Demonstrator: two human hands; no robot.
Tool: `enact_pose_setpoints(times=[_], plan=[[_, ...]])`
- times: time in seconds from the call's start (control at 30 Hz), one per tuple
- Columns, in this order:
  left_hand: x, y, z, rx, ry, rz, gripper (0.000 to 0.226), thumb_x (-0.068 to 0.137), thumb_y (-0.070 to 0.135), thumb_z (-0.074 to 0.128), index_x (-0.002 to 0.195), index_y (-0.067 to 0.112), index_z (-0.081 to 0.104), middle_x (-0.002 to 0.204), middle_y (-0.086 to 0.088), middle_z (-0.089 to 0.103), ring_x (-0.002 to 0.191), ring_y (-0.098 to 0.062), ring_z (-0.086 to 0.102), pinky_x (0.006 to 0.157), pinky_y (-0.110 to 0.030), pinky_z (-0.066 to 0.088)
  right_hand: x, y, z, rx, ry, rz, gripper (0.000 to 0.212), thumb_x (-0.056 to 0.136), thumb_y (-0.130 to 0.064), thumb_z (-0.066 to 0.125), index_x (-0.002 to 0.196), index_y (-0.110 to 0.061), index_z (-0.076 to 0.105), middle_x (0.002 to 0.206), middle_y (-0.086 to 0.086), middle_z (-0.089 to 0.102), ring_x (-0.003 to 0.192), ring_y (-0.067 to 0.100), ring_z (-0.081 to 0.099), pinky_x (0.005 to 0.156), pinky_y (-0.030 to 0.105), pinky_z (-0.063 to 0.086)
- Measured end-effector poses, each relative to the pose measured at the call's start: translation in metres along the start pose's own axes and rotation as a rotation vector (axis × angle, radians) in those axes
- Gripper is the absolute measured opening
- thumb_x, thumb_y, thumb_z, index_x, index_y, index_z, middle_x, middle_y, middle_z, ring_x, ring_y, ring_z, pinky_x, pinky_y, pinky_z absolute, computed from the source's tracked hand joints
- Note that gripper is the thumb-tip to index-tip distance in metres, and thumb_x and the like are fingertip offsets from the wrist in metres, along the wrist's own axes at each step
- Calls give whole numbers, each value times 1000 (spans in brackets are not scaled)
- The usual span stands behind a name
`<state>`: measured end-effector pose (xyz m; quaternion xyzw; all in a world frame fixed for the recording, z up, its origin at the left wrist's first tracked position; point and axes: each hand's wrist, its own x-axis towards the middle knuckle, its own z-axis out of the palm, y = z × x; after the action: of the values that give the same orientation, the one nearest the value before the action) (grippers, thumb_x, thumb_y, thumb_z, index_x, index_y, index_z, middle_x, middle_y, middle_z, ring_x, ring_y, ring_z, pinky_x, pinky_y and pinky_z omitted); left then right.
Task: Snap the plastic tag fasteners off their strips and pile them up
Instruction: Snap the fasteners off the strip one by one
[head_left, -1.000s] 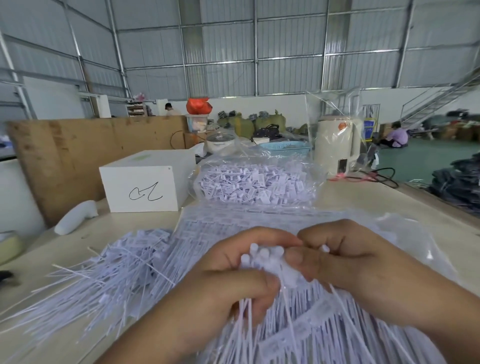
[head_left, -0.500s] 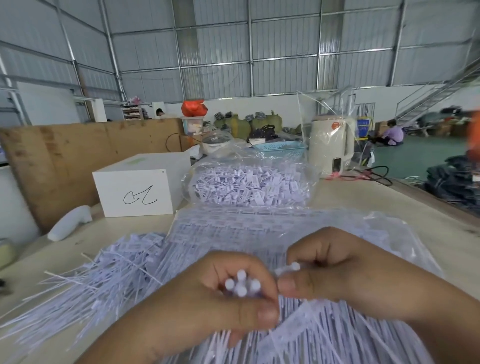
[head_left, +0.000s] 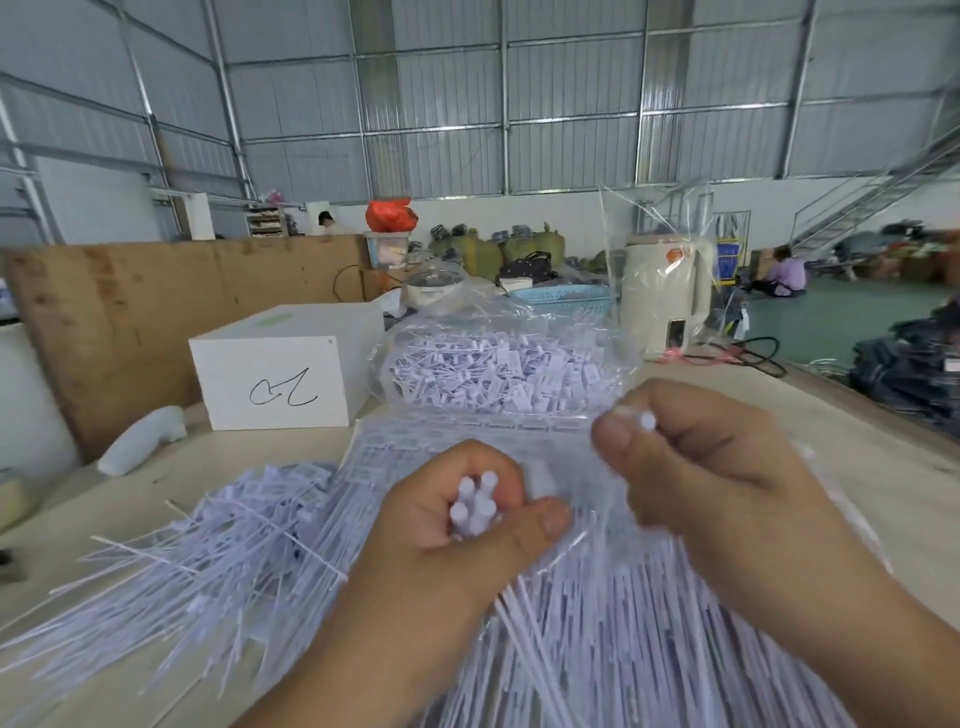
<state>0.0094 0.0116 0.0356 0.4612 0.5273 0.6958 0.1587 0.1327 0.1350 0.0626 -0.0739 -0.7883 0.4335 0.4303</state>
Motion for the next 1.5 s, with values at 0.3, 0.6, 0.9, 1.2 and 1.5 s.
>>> enact_pose_setpoints(times=[0.3, 0.6, 0.9, 1.2, 1.5], plan=[[0, 7, -12, -177, -609, -121, 40, 81, -3, 63, 115, 17, 67, 104, 8, 72, 82, -1, 68, 69, -11, 49, -1, 11, -2, 71, -508, 115, 61, 66, -53, 75, 119, -58, 46, 72, 1, 60, 63, 19, 58, 61, 36, 44], [5, 9, -15, -82, -466, -53, 11, 74, 13, 70, 73, 23, 65, 62, 16, 60, 56, 3, 54, 54, -10, 43, 2, 5, -9, -100, -567, 92, 58, 83, -59, 62, 68, -4, 52, 59, 12, 36, 55, 26, 34, 53, 38, 26], [6, 0, -7, -217, 66, -111, 21, 69, 16, 72, 60, 24, 55, 53, 9, 46, 40, -3, 44, 40, -19, 37, 3, 2, -8, -167, 166, 67, 66, 67, -62, 57, 70, 3, 47, 55, 25, 39, 41, 15, 30, 37, 20, 26], [3, 5, -14, -106, -551, -99, 47, 78, 11, 66, 122, 25, 64, 121, -2, 69, 116, -19, 63, 90, -23, 50, -5, 15, 5, 110, -549, 140, 79, 67, -43, 79, 130, -53, 33, 98, -18, 72, 94, -1, 68, 83, 16, 50], [9, 11, -24, 11, -445, -158, 14, 66, 18, 75, 77, 27, 72, 75, 9, 67, 70, -2, 62, 60, -12, 47, 1, 14, -7, -224, -553, 73, 49, 79, -65, 60, 85, -16, 62, 65, 8, 50, 59, 23, 44, 57, 30, 32]])
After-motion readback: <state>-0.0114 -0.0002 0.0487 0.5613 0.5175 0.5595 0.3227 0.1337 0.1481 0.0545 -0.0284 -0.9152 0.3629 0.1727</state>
